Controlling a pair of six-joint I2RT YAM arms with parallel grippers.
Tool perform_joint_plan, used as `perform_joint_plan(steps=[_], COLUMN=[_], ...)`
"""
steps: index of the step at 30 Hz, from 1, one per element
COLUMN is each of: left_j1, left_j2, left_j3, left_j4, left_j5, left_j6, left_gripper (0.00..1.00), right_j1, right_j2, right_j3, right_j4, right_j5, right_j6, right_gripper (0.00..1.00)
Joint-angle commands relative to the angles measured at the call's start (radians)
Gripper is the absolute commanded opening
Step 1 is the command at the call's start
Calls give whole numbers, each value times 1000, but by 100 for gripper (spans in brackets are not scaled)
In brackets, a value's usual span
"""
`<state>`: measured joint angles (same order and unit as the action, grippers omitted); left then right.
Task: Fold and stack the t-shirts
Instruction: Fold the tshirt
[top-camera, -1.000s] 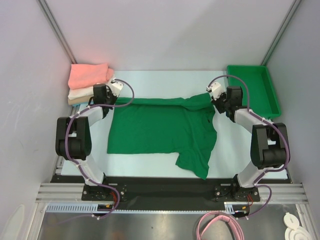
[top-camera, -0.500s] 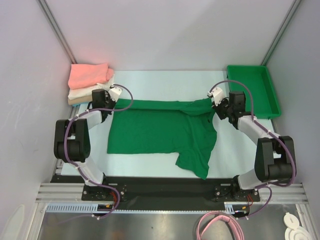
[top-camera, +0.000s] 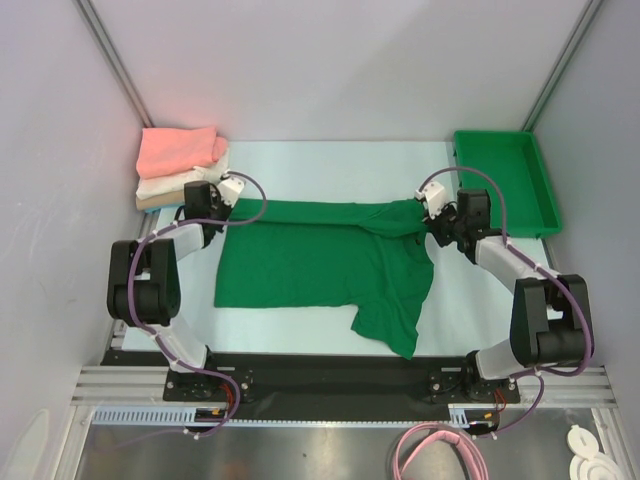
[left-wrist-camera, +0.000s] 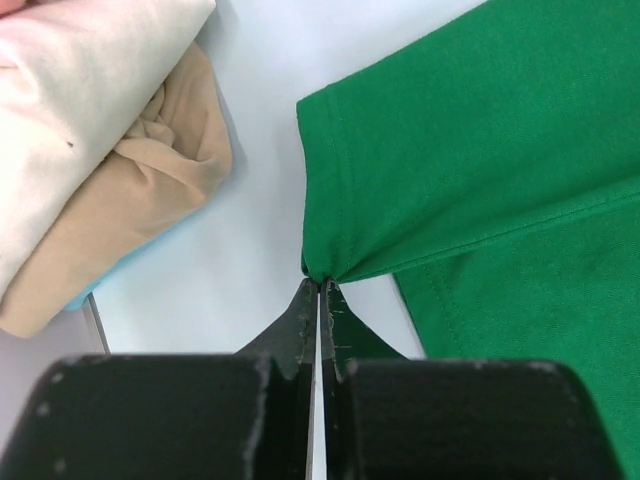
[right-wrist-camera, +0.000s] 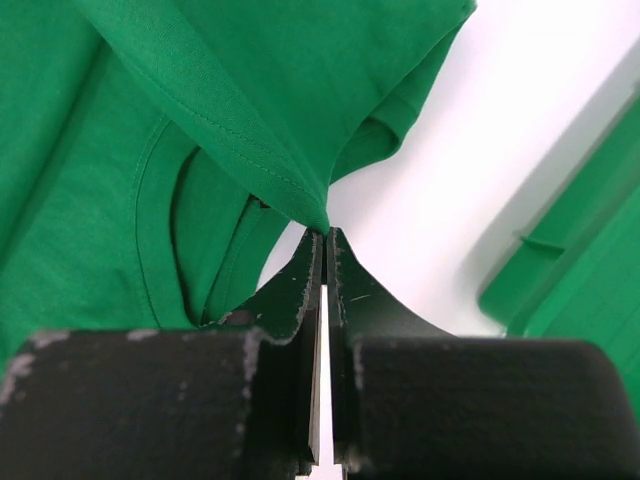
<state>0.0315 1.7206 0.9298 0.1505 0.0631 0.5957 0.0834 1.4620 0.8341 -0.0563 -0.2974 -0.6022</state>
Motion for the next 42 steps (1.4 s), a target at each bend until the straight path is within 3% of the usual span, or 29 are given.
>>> perform_joint_plan(steps=[1,21,42], left_j1=[10,10,10], left_j2=[5,59,-13], left_j3=[-6,-2,-69], left_j4=[37,41,-22], left_j5=[4,6,46], left_j6=[19,10,59], left_gripper=[0,0,0], right_j1=[1,-2,-28], right_j2=[8,64,37], right_j3=[-7,-16,-29], right_j4=[15,38,24], right_j5=[-9,-2,-28], right_j6=[7,4,15], right_gripper=[0,0,0])
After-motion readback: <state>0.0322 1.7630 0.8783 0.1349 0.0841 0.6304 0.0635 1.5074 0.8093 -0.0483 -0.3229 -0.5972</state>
